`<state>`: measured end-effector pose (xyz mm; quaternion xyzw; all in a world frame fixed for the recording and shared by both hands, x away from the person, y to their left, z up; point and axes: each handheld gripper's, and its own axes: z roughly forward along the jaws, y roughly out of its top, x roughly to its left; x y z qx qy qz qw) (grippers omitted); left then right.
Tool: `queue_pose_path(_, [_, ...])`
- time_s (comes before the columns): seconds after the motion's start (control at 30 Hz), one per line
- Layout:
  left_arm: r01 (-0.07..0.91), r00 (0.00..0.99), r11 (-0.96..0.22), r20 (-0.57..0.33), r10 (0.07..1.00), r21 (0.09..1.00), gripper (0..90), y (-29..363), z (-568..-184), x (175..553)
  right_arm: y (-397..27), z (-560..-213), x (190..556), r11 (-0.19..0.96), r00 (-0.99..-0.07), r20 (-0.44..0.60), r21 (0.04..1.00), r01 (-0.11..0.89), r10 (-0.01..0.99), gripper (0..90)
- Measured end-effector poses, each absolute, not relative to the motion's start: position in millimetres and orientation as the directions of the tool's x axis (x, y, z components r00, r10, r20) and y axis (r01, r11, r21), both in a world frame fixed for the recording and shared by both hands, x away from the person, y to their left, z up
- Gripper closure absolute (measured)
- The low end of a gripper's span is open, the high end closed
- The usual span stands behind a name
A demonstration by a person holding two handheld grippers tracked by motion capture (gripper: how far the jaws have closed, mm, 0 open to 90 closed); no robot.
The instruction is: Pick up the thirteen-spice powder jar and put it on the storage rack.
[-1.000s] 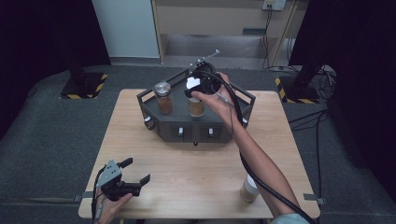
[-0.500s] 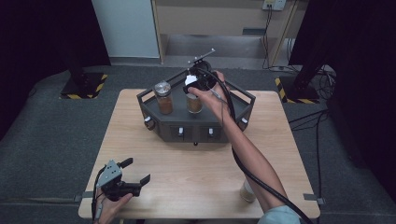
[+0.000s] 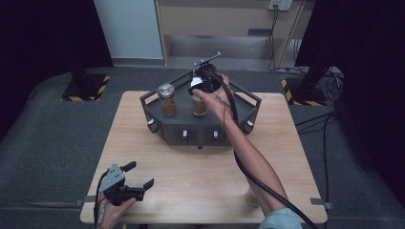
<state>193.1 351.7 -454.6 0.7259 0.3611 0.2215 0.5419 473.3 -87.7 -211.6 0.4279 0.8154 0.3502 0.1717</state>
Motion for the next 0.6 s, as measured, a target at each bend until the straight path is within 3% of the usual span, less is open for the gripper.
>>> queue_pose_path(0.6, [0.283,0.644,-0.162,-0.062,0.763,0.945,2.3,350.9,-453.6,193.0,-87.1,-218.2,474.1,0.369,-0.56,0.026,0.727,0.579,0.828,30.4])
